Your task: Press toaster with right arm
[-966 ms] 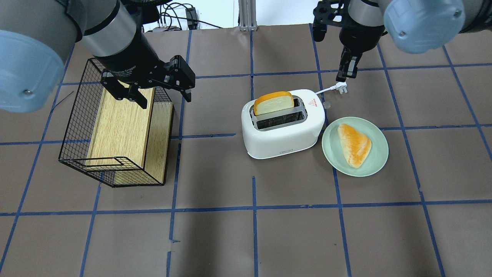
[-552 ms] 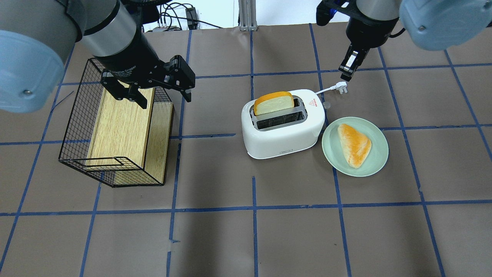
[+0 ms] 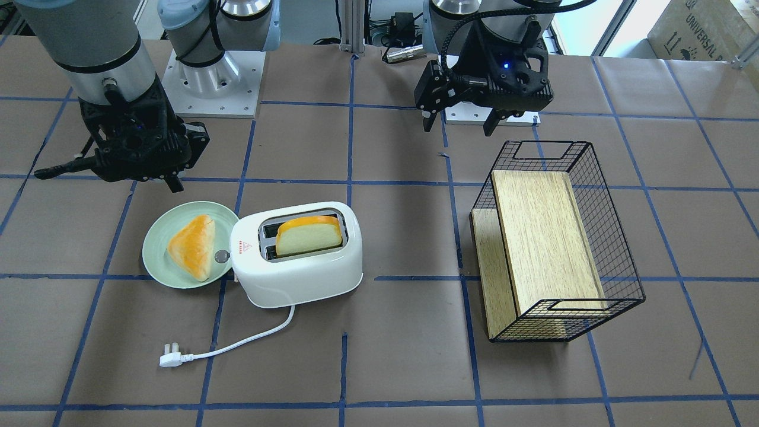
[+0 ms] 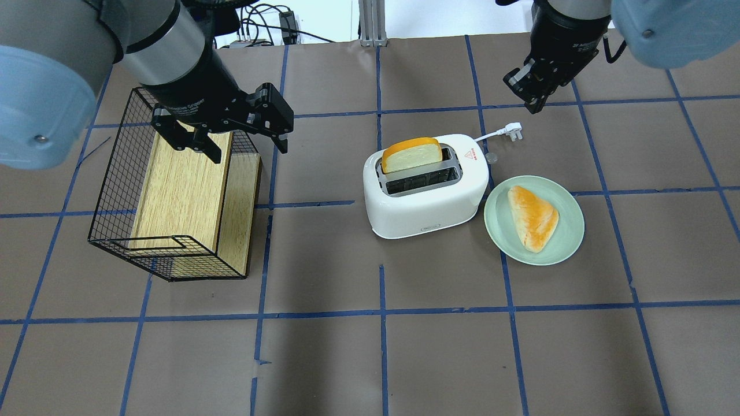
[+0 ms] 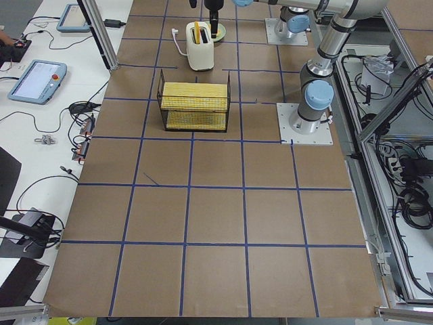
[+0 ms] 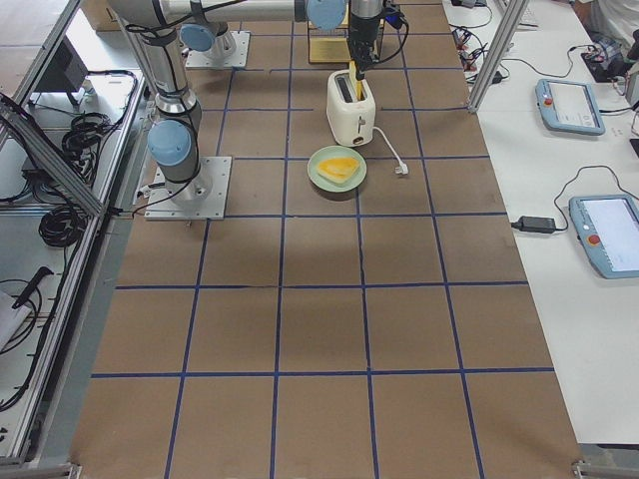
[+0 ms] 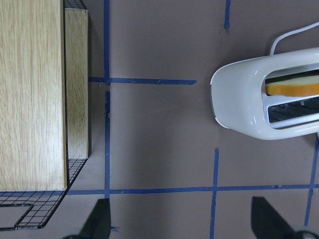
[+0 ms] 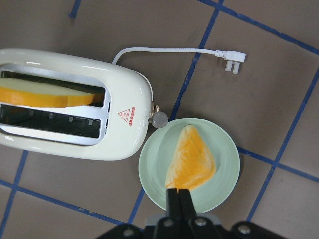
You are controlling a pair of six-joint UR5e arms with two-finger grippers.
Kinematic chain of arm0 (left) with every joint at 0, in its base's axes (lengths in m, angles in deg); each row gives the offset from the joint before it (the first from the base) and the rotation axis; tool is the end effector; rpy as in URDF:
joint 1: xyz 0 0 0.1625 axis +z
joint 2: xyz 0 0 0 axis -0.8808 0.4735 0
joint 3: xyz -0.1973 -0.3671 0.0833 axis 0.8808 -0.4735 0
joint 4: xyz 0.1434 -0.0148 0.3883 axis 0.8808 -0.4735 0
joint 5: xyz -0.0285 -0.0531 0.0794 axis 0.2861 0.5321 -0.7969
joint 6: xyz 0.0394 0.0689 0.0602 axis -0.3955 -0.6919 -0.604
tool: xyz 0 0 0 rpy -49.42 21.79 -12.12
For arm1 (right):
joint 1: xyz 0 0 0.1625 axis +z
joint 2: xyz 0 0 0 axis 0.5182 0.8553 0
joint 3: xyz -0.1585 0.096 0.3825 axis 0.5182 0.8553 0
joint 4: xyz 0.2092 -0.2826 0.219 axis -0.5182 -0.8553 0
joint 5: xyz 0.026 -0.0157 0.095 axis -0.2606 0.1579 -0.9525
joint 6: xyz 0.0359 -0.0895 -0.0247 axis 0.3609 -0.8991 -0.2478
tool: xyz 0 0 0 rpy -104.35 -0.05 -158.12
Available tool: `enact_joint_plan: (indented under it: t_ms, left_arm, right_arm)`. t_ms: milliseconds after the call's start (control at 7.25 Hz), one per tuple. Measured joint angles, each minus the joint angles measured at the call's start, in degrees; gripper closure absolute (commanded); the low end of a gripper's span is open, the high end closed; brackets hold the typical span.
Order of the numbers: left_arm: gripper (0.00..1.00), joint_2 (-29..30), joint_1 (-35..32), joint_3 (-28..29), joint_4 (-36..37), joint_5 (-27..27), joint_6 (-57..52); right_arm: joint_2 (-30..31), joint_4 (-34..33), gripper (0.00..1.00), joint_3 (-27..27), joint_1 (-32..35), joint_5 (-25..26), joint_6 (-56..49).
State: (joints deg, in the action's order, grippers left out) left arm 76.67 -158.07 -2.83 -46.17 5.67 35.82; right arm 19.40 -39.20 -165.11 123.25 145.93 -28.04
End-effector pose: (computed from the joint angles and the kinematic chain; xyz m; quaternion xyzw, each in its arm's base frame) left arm -0.1972 -0.4601 0.5078 0.0221 -0.9979 0.0050 0.0610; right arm 0.1498 -0.5367 0.4898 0.1699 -0.9853 0.0088 0.0146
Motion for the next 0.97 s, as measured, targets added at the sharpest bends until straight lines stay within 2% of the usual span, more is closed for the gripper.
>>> enact_joint_plan:
  t_ms: [276, 414, 552, 690, 966]
  left_arm:
    - [0.00, 0.0, 0.0, 0.0, 0.0, 0.0, 0.0]
    - [0.00, 0.0, 0.0, 0.0, 0.0, 0.0, 0.0]
    - [0.00, 0.0, 0.0, 0.0, 0.0, 0.0, 0.0]
    - [0.00, 0.0, 0.0, 0.0, 0.0, 0.0, 0.0]
    - [0.00, 0.0, 0.0, 0.0, 0.0, 0.0, 0.0]
  right_arm:
    - [-0.6, 1.7, 0.83, 1.0, 0.0, -1.4, 12.8]
    - [-0.9, 2.6, 0.73, 1.4, 0.0, -1.1, 16.4]
    - [-1.1, 3.1, 0.55, 1.5, 0.0, -0.2, 18.0]
    - [-1.2, 3.3, 0.01, 1.6, -0.1, 0.7, 18.5]
    - [-1.2, 2.9, 0.00, 1.6, -0.2, 0.9, 19.1]
